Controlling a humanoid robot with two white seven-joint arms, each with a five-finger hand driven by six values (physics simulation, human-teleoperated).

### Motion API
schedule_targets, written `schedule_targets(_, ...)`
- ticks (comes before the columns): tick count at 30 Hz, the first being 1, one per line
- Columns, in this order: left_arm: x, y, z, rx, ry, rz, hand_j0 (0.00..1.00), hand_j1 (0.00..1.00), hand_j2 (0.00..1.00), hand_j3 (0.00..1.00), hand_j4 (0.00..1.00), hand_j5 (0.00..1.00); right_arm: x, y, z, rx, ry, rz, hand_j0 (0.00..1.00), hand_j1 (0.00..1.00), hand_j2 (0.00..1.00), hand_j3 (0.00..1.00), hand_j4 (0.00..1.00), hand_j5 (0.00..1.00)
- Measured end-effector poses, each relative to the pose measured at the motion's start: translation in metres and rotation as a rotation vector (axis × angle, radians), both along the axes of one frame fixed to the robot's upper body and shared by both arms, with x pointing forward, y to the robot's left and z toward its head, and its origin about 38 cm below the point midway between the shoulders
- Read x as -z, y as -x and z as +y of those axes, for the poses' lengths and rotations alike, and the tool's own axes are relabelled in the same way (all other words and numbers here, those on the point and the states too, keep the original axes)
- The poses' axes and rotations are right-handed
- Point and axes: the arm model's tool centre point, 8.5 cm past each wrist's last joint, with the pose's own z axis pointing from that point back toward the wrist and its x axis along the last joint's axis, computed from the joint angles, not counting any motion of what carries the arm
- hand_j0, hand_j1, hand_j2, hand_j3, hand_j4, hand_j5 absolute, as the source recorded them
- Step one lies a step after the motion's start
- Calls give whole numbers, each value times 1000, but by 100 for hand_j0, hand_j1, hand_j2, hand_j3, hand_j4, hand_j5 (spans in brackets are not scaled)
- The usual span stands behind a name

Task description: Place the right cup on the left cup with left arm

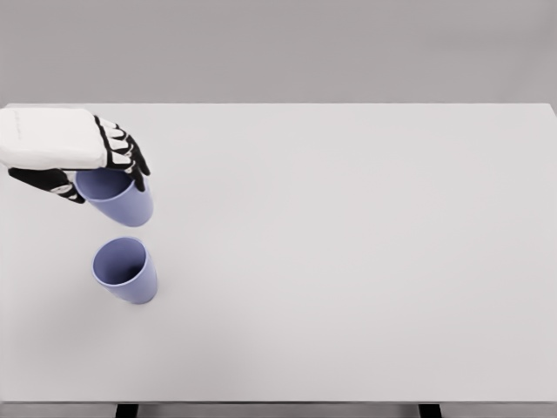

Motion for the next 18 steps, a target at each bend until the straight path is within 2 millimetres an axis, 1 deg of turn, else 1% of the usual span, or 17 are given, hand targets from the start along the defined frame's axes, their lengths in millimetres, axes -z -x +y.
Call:
schedule_targets(13,2,8,19,-45,-28,15,64,64,64,64,64,64,0,0,0,0,0,0,100,100,100,100,100,100)
schedule_targets(18,1,10,22,-55,-16,27,64,64,64,64,64,64,0,0,0,0,0,0,100,100,100,100,100,100)
